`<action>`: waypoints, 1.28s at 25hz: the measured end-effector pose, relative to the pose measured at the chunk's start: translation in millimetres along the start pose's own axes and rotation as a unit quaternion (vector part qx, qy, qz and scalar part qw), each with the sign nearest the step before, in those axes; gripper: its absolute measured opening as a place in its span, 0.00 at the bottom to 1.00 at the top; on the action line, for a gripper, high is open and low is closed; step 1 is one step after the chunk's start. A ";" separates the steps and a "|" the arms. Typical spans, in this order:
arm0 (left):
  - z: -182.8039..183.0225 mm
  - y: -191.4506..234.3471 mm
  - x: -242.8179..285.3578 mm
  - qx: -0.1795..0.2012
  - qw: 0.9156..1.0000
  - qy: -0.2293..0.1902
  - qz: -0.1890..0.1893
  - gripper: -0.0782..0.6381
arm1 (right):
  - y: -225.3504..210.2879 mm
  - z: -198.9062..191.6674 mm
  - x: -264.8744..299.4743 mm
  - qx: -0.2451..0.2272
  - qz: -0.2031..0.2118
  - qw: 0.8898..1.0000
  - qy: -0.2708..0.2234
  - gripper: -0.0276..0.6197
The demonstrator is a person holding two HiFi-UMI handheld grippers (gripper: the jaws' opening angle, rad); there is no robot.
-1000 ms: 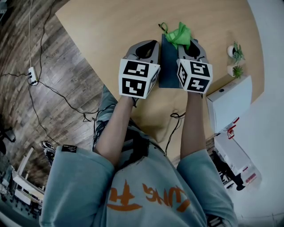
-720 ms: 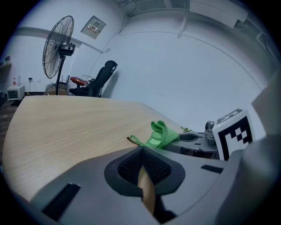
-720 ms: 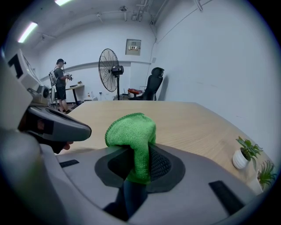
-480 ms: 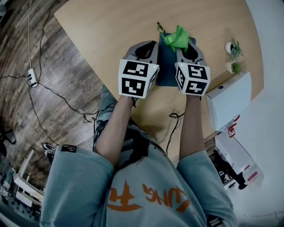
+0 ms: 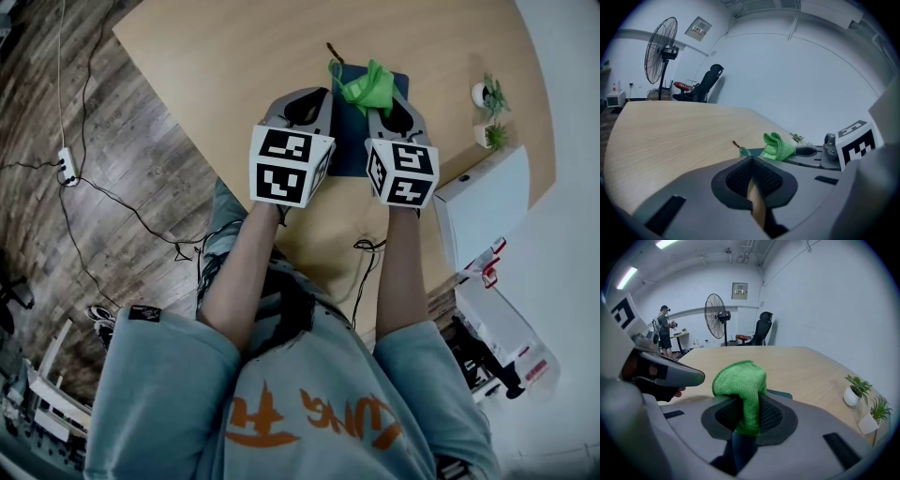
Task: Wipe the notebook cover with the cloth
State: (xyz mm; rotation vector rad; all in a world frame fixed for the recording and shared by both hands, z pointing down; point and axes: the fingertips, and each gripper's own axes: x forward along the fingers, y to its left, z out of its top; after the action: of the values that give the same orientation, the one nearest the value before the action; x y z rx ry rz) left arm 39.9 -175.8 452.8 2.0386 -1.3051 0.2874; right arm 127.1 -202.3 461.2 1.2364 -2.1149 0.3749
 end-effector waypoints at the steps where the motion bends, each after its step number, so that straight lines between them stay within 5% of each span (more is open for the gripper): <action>1: -0.8 -0.3 -0.9 0.000 1.000 0.000 0.000 0.13 | 0.8 -1.2 -1.5 0.000 0.000 1.000 0.000 0.14; 32: -33.2 -18.7 -32.6 -0.002 1.000 -0.003 -0.003 0.13 | 29.6 -46.4 -57.1 -0.004 0.003 1.000 0.009 0.14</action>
State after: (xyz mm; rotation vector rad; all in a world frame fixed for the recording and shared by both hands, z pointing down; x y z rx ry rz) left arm 46.5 -126.1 452.3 2.0411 -1.3008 0.2756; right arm 139.5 -124.0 460.4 1.2176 -2.1047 0.3786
